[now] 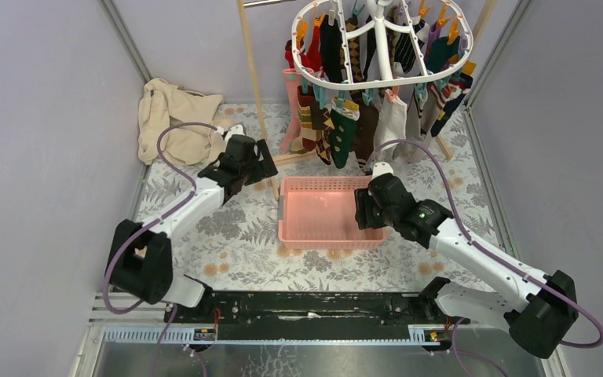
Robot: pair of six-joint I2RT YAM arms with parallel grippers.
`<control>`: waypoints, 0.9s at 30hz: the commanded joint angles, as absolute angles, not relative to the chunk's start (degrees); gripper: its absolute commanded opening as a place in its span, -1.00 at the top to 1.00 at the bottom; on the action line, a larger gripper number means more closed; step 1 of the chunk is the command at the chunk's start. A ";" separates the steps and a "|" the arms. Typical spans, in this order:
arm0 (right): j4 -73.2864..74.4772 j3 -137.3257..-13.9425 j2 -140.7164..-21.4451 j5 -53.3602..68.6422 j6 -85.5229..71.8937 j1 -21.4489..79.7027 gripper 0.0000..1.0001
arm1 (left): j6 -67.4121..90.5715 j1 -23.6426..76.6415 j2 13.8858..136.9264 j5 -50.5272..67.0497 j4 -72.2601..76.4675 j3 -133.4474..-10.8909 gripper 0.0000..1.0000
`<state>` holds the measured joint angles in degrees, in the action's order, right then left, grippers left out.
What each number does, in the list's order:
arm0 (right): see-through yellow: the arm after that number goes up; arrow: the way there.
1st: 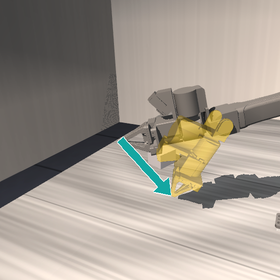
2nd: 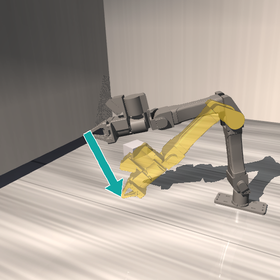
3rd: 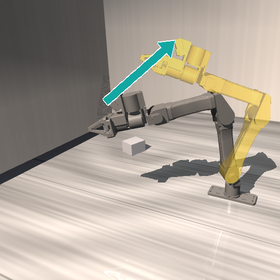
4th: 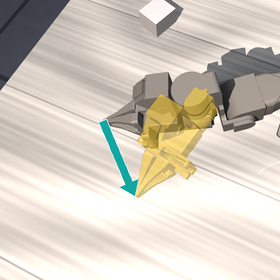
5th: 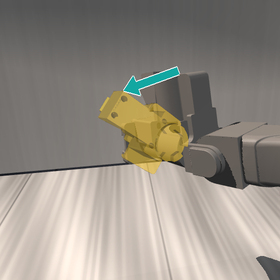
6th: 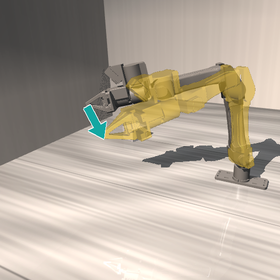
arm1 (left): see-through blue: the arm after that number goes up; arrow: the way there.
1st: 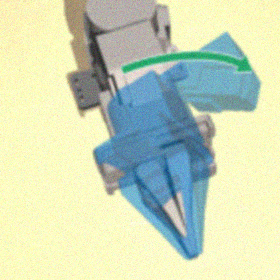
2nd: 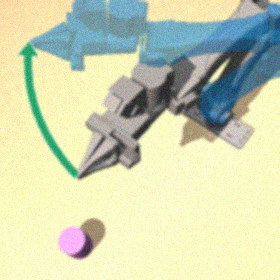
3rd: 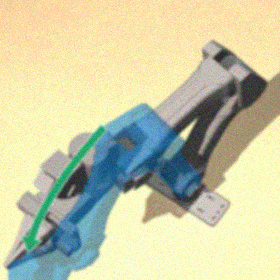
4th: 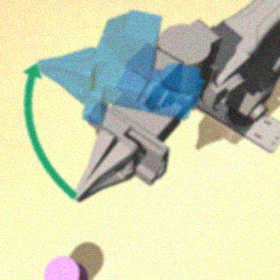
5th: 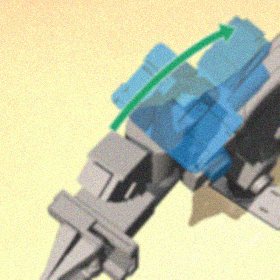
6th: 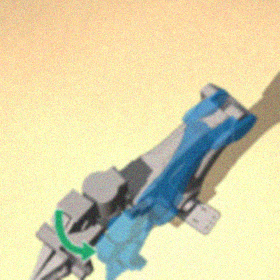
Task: Remove the socks clipped to the hanger
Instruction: Adjust the clothesline at the center of the board.
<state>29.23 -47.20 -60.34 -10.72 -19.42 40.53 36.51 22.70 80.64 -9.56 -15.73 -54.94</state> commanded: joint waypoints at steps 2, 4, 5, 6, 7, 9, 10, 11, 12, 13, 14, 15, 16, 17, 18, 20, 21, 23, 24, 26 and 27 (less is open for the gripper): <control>26.26 -48.19 -60.90 -9.73 -21.04 44.84 -0.14 | 37.06 20.53 87.05 -12.75 -8.96 -61.74 -0.75; 26.00 -47.95 -61.01 -10.03 -21.50 46.16 -0.13 | 36.87 20.23 89.77 -12.81 -7.99 -63.84 -0.35; 25.94 -47.86 -61.08 -10.17 -21.64 46.75 -0.13 | 36.77 20.22 91.08 -13.10 -7.51 -64.91 -0.18; 25.93 -47.77 -61.15 -10.51 -21.93 47.35 -0.13 | 36.68 20.17 92.40 -13.25 -7.12 -66.07 0.01; 25.81 -47.61 -61.21 -10.65 -22.13 47.80 -0.13 | 36.51 20.13 93.61 -13.42 -6.78 -67.10 0.18; 25.59 -47.40 -61.39 -10.89 -22.48 48.72 -0.13 | 36.51 20.13 96.09 -14.00 -6.23 -69.05 0.40; 25.51 -47.27 -61.54 -11.10 -22.62 49.08 -0.13 | 36.59 20.13 97.01 -14.18 -5.74 -69.80 0.41; 25.41 -47.21 -61.65 -11.16 -22.76 49.37 -0.13 | 36.60 20.13 97.92 -14.33 -4.98 -70.26 0.41; 25.36 -47.12 -61.81 -11.35 -22.87 49.61 -0.13 | 36.64 20.15 98.69 -14.44 -3.97 -70.53 0.41; 25.33 -47.07 -61.99 -11.54 -22.95 49.92 -0.13 | 36.77 20.13 99.46 -14.76 -3.29 -70.75 0.41; 25.25 -47.03 -62.16 -11.65 -23.02 50.12 -0.13 | 36.82 20.13 100.06 -15.14 -2.49 -70.88 0.41; 25.15 -47.02 -62.36 -11.62 -23.04 50.29 -0.13 | 36.83 20.06 100.65 -15.69 -1.95 -71.03 0.41; 25.06 -47.02 -62.58 -11.65 -23.07 50.41 -0.13 | 36.78 20.04 101.51 -16.40 -1.43 -71.20 0.41; 25.05 -47.10 -62.78 -11.68 -23.03 50.54 -0.13 | 36.68 19.85 102.16 -16.91 -0.72 -71.39 0.41; 25.05 -47.17 -62.98 -11.69 -23.04 50.76 -0.13 | 36.65 19.57 102.81 -17.36 -0.21 -71.74 0.41; 25.05 -47.28 -63.32 -11.78 -23.09 51.02 -0.13 | 36.48 18.87 104.31 -17.37 -0.14 -72.56 0.41; 25.13 -47.33 -63.48 -11.92 -23.10 51.10 -0.13 | 36.35 18.50 105.05 -17.44 1.05 -73.19 0.41; 25.20 -47.31 -63.71 -12.04 -22.93 51.23 -0.13 | 35.63 17.86 106.54 -17.49 2.05 -74.54 0.43; 25.07 -47.22 -63.83 -12.14 -22.80 51.24 -0.13 | 35.03 17.83 107.20 -17.72 2.51 -75.47 0.43; 25.05 -47.11 -64.27 -12.36 -22.68 51.33 -0.13 | 33.86 17.75 108.64 -18.33 3.43 -76.97 0.43; 25.00 -47.11 -64.51 -12.39 -22.51 51.33 -0.13 | 33.18 17.68 109.50 -18.67 3.66 -77.85 0.43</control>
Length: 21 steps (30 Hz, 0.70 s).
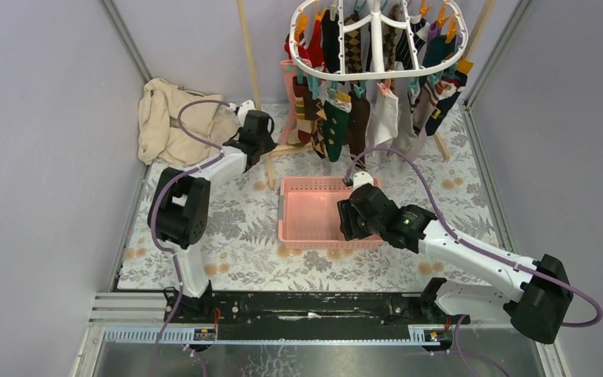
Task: Remove the socks clipped to the hanger
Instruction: Adjust the clothesline at the center of the board.
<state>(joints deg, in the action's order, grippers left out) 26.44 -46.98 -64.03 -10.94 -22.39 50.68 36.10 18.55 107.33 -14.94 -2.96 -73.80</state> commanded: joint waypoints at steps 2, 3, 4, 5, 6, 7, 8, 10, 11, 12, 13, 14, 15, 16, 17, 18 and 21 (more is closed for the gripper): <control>25.05 -47.11 -65.04 -12.44 -22.40 51.37 -0.13 | 32.35 17.26 111.35 -18.94 3.55 -79.95 0.43; 25.05 -47.03 -65.19 -12.54 -22.33 51.41 -0.13 | 32.08 17.01 112.18 -18.84 3.61 -80.72 0.43; 24.93 -46.96 -65.38 -12.56 -22.26 51.42 -0.13 | 31.89 16.78 112.89 -18.82 3.76 -81.26 0.42; 24.92 -46.94 -65.45 -12.57 -22.20 51.42 -0.13 | 31.64 16.52 113.46 -18.85 4.17 -81.69 0.42; 24.96 -47.00 -65.54 -12.67 -22.20 51.42 -0.14 | 31.30 16.29 114.02 -18.95 4.62 -82.02 0.42; 25.04 -47.02 -65.61 -12.77 -22.01 51.46 -0.14 | 30.96 16.08 114.67 -19.11 4.92 -82.55 0.42; 25.03 -47.07 -65.71 -12.80 -21.91 51.43 -0.14 | 30.68 15.82 115.29 -19.22 4.95 -83.21 0.41; 25.36 -47.34 -65.99 -13.20 -21.83 51.49 -0.14 | 30.29 15.09 116.75 -19.21 4.48 -84.70 0.40; 25.40 -47.44 -66.03 -13.28 -21.75 51.50 -0.14 | 30.32 14.63 117.40 -19.06 4.39 -85.52 0.39; 25.27 -47.46 -66.09 -13.47 -21.65 51.50 -0.14 | 30.28 14.16 118.01 -18.78 4.31 -86.19 0.39; 25.23 -47.46 -66.16 -13.76 -21.56 51.50 -0.14 | 30.32 13.81 118.73 -18.51 4.26 -86.89 0.39; 25.23 -47.58 -66.32 -14.09 -21.49 51.50 -0.14 | 30.27 13.46 119.33 -18.32 4.08 -87.67 0.38; 25.15 -47.70 -66.58 -14.44 -21.32 51.50 -0.15 | 30.10 13.17 119.95 -18.20 3.80 -88.64 0.37; 25.06 -47.91 -66.88 -14.83 -21.15 51.50 -0.15 | 29.92 12.92 120.54 -18.08 3.36 -89.89 0.35; 24.85 -48.12 -67.33 -15.21 -20.88 51.50 -0.15 | 29.74 12.61 121.16 -17.97 2.80 -91.17 0.33; 24.63 -48.38 -67.80 -15.62 -20.69 51.50 -0.16 | 29.63 12.39 121.72 -17.83 2.10 -92.29 0.31; 23.29 -48.92 -69.74 -16.72 -20.06 51.50 -0.18 | 29.82 11.49 122.02 -17.15 1.15 -94.00 0.19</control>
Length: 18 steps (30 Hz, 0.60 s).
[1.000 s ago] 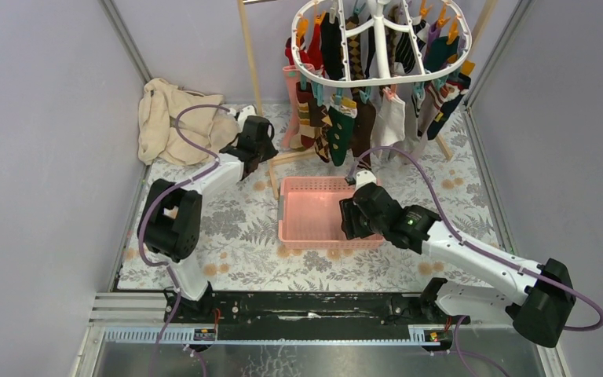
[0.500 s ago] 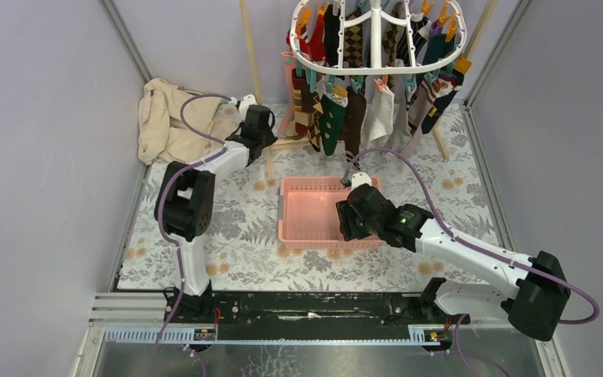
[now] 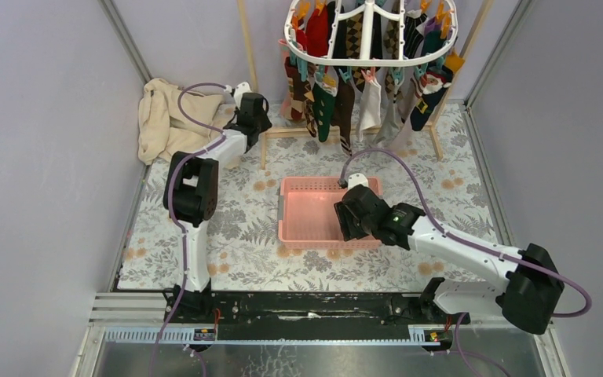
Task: Remove the socks clipped to the hanger
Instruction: Adjust the clothesline at the center of the board.
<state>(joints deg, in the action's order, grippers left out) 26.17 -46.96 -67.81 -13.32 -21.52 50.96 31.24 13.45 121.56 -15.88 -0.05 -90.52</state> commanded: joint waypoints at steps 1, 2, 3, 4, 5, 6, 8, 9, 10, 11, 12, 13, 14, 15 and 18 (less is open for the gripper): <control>22.54 -48.95 -70.58 -17.17 -19.85 51.50 -0.18 | 29.94 11.37 121.64 -16.94 1.14 -93.93 0.09; 21.84 -49.02 -71.49 -17.67 -19.62 51.53 -0.19 | 30.03 11.26 121.22 -16.76 1.08 -93.56 -0.05; 21.42 -49.29 -72.47 -18.20 -19.33 51.51 -0.19 | 30.11 11.25 120.73 -16.56 1.06 -93.02 -0.13; 20.82 -49.61 -73.52 -18.83 -19.18 51.50 -0.19 | 30.23 11.25 120.09 -16.29 1.06 -92.35 -0.19; 20.02 -49.77 -74.56 -19.22 -18.82 51.50 -0.20 | 30.49 11.25 119.28 -16.08 1.10 -91.47 -0.25; 19.28 -50.06 -75.58 -19.72 -18.50 51.49 -0.22 | 30.78 11.25 118.36 -15.96 1.32 -90.24 -0.31; 17.67 -50.54 -77.66 -20.42 -17.81 51.50 -0.23 | 31.63 11.25 115.99 -15.67 2.22 -86.99 -0.39; 16.99 -50.92 -78.67 -20.66 -17.57 51.50 -0.24 | 32.01 11.32 114.68 -15.50 2.69 -85.31 -0.42; 16.27 -51.28 -80.11 -20.79 -17.31 51.50 -0.25 | 32.45 11.34 113.49 -15.40 2.93 -83.71 -0.43; 15.59 -51.59 -81.24 -20.97 -17.05 51.50 -0.26 | 32.66 11.46 111.78 -15.19 3.21 -82.24 -0.44; 15.03 -51.92 -82.17 -20.94 -16.87 51.49 -0.26 | 32.92 11.69 110.42 -15.59 3.04 -80.86 -0.45; 14.43 -52.16 -83.04 -20.90 -16.79 51.48 -0.27 | 33.47 11.89 109.18 -15.87 2.84 -79.55 -0.46; 13.73 -52.39 -83.98 -20.73 -16.71 51.43 -0.27 | 34.24 12.05 107.76 -15.57 2.86 -78.05 -0.47; 13.33 -52.69 -84.93 -20.28 -16.62 51.45 -0.29 | 34.78 12.31 106.45 -15.32 2.84 -76.75 -0.48; 13.42 -53.60 -87.77 -18.64 -17.18 51.49 -0.29 | 35.75 13.83 102.15 -15.42 2.17 -72.62 -0.49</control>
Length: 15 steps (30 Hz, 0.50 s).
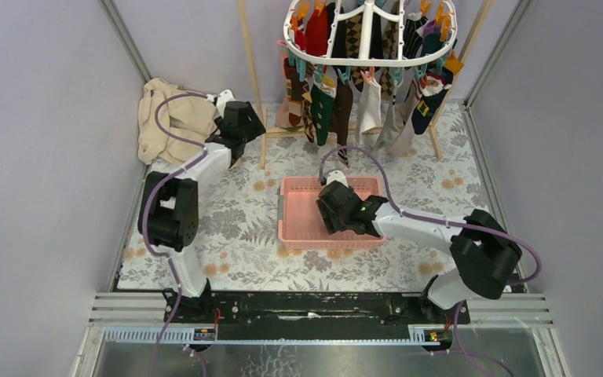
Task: Remove the socks clipped to the hanger
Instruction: Adjust the clothesline at the center of the board.
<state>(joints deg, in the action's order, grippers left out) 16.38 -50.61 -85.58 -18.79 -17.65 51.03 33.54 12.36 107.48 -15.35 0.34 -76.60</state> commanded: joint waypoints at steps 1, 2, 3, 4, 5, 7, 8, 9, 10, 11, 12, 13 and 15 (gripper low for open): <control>13.37 -53.50 -88.28 -17.94 -17.59 51.49 -0.29 | 35.70 14.60 100.59 -15.93 1.93 -71.29 -0.50; 13.36 -53.21 -88.48 -16.96 -18.09 51.46 -0.29 | 35.61 15.45 98.99 -16.67 1.42 -70.03 -0.51; 13.32 -52.70 -88.39 -16.15 -18.69 51.50 -0.28 | 35.61 16.27 97.50 -17.07 1.11 -68.31 -0.52; 13.21 -51.98 -88.06 -15.17 -19.38 51.50 -0.28 | 35.53 17.17 95.90 -17.34 0.87 -66.92 -0.53; 13.14 -51.05 -87.49 -14.32 -20.07 51.46 -0.27 | 35.75 17.70 94.51 -17.49 0.61 -65.68 -0.54; 12.87 -48.88 -85.50 -12.37 -21.60 51.78 -0.26 | 36.08 18.44 91.21 -17.29 0.22 -63.38 -0.55; 12.96 -48.06 -84.85 -11.96 -22.26 52.11 -0.25 | 36.27 18.75 90.35 -17.08 0.19 -62.33 -0.55; 13.19 -47.46 -83.91 -11.77 -22.88 52.59 -0.25 | 36.46 19.07 89.15 -16.74 0.18 -61.38 -0.56; 13.63 -47.02 -82.76 -11.75 -23.32 53.26 -0.24 | 36.54 19.35 87.66 -16.64 0.18 -60.66 -0.56; 14.15 -46.76 -81.92 -11.77 -23.76 53.87 -0.23 | 36.56 19.67 86.70 -16.61 -0.94 -60.13 -0.56; 14.68 -46.61 -81.15 -11.78 -24.17 54.39 -0.23 | 36.56 19.95 85.85 -16.57 -1.44 -59.79 -0.57; 15.21 -46.51 -80.40 -11.75 -24.52 54.81 -0.23 | 36.57 20.28 85.12 -16.61 -2.03 -59.56 -0.57; 16.20 -46.56 -79.04 -11.33 -25.05 55.30 -0.23 | 36.65 20.98 83.84 -16.74 -2.90 -59.15 -0.58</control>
